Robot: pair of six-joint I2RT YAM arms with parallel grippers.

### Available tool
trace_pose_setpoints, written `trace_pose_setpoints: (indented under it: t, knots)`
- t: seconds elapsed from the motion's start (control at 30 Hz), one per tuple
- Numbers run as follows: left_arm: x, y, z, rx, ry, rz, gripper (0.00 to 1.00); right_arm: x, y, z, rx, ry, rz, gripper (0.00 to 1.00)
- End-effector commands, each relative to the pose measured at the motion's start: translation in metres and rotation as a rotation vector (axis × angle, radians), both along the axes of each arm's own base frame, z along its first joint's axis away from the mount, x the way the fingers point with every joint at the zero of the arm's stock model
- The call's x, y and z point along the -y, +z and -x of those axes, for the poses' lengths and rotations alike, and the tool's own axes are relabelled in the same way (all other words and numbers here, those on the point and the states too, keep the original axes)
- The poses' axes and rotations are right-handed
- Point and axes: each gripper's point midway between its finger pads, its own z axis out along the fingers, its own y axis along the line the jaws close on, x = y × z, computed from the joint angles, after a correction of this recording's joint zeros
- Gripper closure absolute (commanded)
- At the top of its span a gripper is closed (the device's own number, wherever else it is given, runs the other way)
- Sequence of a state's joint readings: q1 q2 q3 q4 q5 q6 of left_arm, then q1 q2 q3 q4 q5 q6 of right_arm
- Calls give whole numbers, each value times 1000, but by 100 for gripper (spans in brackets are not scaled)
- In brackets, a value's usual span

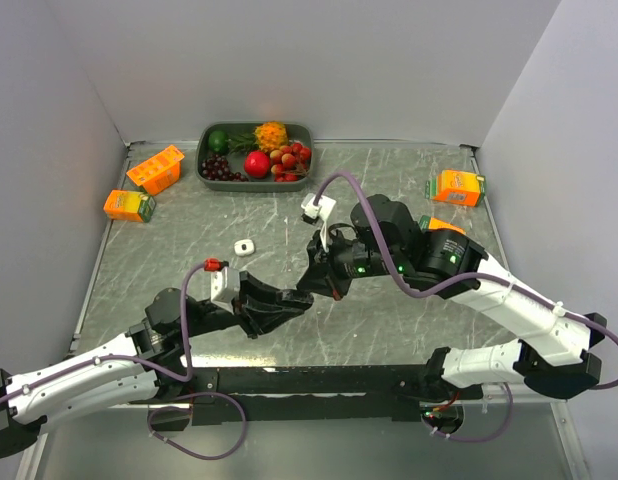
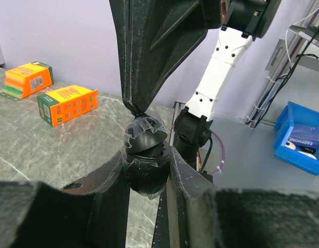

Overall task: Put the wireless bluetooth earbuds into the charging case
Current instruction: Open the charging case.

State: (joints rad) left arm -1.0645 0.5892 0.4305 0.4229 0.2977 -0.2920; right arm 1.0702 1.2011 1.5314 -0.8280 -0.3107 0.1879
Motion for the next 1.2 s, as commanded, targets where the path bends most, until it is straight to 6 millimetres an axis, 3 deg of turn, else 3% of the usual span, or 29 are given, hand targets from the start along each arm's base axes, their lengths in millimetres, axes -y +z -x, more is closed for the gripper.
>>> trace_pose_setpoints:
  t: [0.0,0.63,0.9,1.07,1.17]
  knots:
    - [-3,26,-1,44,17,77,99,-4,4,18,-2,69,6,100]
    - [-11,50,-6,63,58,143,99,-10,-16,43,-64,167,58,100]
    - [-17,61,-15,54,118,181,99,-15,-27,65,-93,256,112,100]
    - [-19,65,-15,57,123,195,99,-14,-28,65,-87,256,118,100]
    - [-16,60,-14,57,115,175,99,-12,-16,54,-39,192,82,100]
